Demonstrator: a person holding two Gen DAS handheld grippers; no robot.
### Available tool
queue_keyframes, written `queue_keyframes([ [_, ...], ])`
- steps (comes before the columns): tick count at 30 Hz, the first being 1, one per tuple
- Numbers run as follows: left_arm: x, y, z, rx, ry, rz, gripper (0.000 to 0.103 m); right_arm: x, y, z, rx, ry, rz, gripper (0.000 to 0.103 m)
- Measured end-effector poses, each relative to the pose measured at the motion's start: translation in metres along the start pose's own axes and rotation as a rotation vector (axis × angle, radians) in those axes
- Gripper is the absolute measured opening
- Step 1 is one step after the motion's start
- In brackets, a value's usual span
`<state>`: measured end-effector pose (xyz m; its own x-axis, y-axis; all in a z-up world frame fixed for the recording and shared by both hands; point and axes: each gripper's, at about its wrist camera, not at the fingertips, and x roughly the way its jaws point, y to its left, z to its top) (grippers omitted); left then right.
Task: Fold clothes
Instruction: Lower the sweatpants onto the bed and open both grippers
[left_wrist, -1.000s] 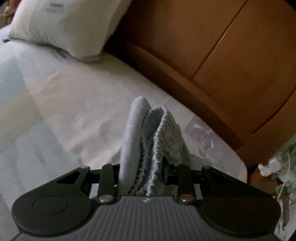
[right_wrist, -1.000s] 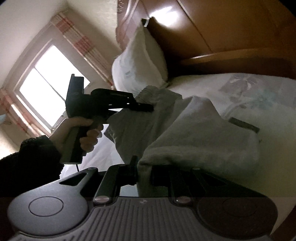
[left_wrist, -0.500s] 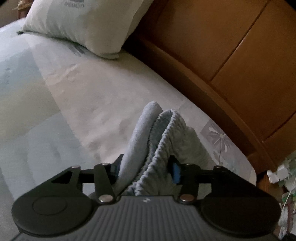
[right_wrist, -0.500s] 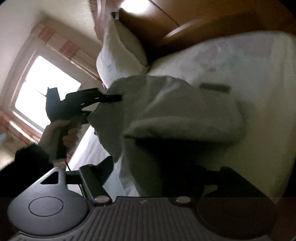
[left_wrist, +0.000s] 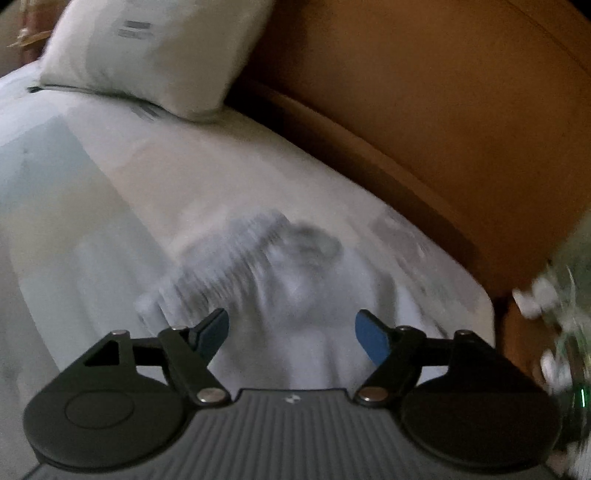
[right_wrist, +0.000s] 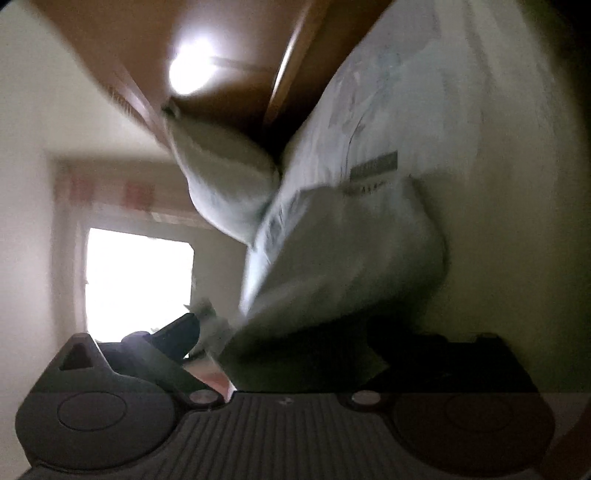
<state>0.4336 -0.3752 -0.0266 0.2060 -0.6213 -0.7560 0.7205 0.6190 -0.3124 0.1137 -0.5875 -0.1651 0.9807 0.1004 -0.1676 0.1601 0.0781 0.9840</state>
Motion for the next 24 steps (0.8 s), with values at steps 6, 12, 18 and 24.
queue_keyframes([
  [6, -0.015, -0.005, -0.071, -0.023, 0.002, -0.039, 0.076, 0.007, 0.008, 0.033, 0.021, -0.08, -0.028, 0.103],
  [12, -0.038, 0.004, -0.118, -0.039, -0.006, 0.008, 0.076, -0.004, 0.054, 0.067, -0.225, -0.158, -0.132, 0.103],
  [18, -0.058, 0.007, -0.149, 0.024, -0.009, 0.142, 0.08, -0.011, 0.091, 0.047, -0.631, -0.153, -0.404, 0.103],
  [24, -0.058, -0.002, -0.173, 0.061, 0.012, 0.176, 0.08, 0.051, 0.093, -0.027, -1.121, 0.117, -0.489, 0.102],
])
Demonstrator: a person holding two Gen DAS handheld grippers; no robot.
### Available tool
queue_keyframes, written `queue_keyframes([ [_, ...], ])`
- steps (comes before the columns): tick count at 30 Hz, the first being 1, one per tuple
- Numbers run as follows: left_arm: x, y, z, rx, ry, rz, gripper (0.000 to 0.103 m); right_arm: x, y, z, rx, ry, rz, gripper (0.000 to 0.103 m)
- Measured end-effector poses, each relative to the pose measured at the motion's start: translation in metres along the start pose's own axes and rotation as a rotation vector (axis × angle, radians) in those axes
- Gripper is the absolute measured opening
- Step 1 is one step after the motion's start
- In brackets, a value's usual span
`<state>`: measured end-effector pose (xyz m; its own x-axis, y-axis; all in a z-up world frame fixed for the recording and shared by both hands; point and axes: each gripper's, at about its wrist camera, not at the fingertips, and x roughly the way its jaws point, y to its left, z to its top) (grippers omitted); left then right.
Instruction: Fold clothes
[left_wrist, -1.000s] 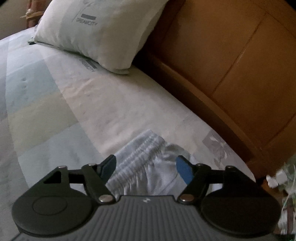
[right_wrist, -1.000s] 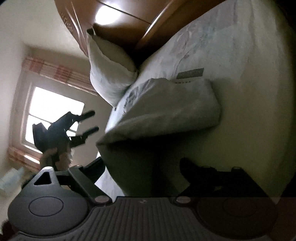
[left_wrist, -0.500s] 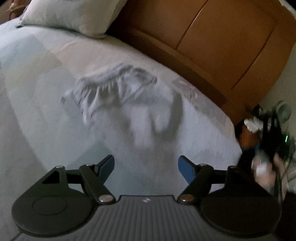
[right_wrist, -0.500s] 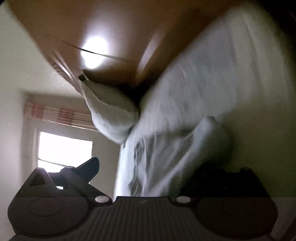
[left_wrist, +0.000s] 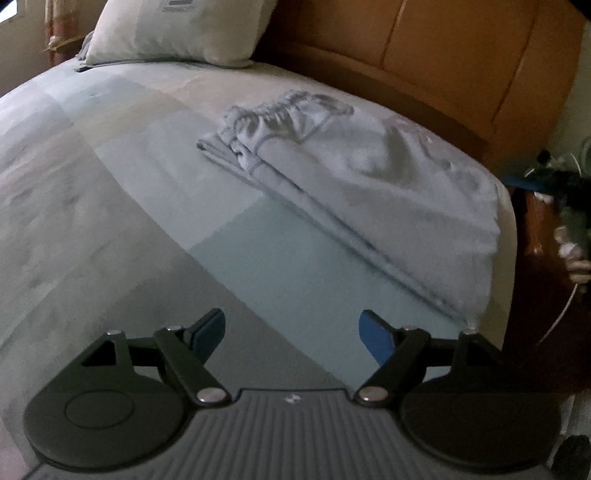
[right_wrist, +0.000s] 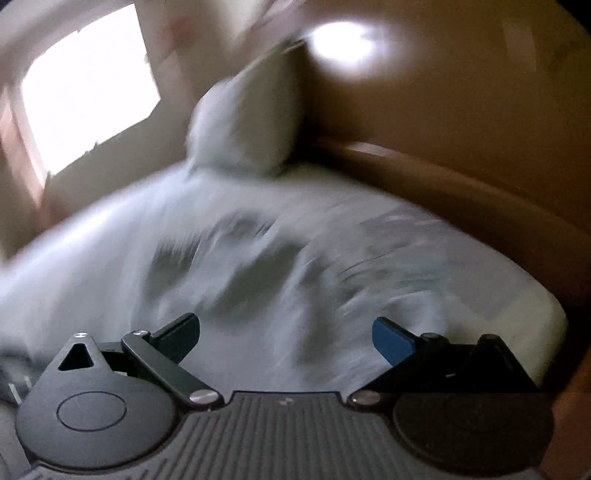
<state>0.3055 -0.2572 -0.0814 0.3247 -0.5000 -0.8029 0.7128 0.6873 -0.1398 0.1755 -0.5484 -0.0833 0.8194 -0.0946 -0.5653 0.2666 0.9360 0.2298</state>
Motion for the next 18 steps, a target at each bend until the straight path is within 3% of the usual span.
queue_keyframes([
  [3, -0.001, -0.007, -0.01, 0.028, 0.01, 0.03, 0.081, 0.033, 0.016, -0.024, -0.112, 0.119, -0.026, 0.102],
  [7, -0.001, -0.012, -0.024, 0.075, 0.041, 0.119, 0.082, 0.027, 0.033, -0.03, -0.189, 0.112, -0.076, 0.1],
  [10, -0.005, -0.016, -0.035, 0.1, 0.053, 0.154, 0.083, 0.01, 0.052, -0.024, -0.253, 0.028, -0.027, 0.1],
  [13, -0.009, -0.021, -0.044, 0.112, 0.059, 0.174, 0.086, 0.02, 0.071, -0.035, -0.352, 0.058, 0.014, 0.1],
  [15, -0.012, -0.024, -0.048, 0.116, 0.056, 0.182, 0.086, 0.034, 0.072, -0.048, -0.358, 0.123, 0.001, 0.101],
  [18, -0.017, -0.027, -0.053, 0.109, 0.044, 0.188, 0.086, 0.022, 0.068, -0.046, -0.292, 0.123, 0.009, 0.101],
])
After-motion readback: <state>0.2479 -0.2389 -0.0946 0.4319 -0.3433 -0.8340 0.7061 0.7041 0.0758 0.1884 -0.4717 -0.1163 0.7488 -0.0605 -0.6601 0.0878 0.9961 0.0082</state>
